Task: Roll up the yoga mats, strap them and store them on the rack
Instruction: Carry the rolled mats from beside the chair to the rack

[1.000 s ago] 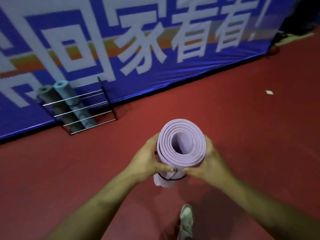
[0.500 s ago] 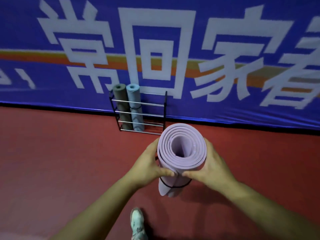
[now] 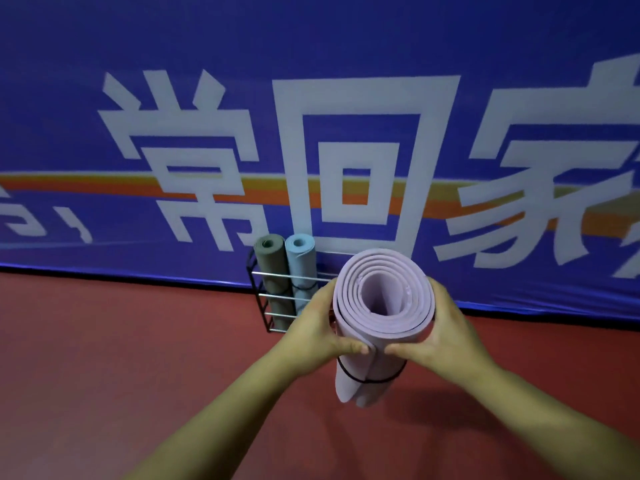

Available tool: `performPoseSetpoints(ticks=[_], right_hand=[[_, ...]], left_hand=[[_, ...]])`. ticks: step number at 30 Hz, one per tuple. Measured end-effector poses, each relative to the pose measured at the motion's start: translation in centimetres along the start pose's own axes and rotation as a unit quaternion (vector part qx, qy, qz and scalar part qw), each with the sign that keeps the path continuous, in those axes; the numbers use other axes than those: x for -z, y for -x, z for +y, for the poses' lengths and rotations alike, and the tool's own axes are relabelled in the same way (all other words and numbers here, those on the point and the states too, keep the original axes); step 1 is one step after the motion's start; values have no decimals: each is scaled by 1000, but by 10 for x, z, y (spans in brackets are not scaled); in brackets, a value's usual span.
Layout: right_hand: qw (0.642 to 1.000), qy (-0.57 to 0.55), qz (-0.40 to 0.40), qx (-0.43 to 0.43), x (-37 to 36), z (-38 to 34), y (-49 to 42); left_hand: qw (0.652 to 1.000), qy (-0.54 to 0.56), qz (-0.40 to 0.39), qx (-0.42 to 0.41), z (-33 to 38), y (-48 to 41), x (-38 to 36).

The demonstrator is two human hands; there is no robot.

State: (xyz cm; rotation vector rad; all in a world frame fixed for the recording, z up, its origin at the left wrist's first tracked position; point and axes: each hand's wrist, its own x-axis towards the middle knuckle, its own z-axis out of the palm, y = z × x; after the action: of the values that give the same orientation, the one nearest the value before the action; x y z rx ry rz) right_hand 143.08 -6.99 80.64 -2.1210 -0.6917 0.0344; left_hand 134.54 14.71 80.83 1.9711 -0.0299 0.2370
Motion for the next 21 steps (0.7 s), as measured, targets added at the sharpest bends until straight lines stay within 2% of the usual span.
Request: performPoseSetpoints(ticks=[9, 16, 21], right_hand=[[997, -17, 49, 63, -6, 17, -201], [992, 20, 33, 120, -2, 21, -343], [993, 8, 26, 115, -14, 28, -409]], left_hand=[[1000, -8, 10, -22, -25, -178, 74], [998, 2, 54, -8, -42, -286, 115], [999, -4, 53, -4, -67, -347, 142]])
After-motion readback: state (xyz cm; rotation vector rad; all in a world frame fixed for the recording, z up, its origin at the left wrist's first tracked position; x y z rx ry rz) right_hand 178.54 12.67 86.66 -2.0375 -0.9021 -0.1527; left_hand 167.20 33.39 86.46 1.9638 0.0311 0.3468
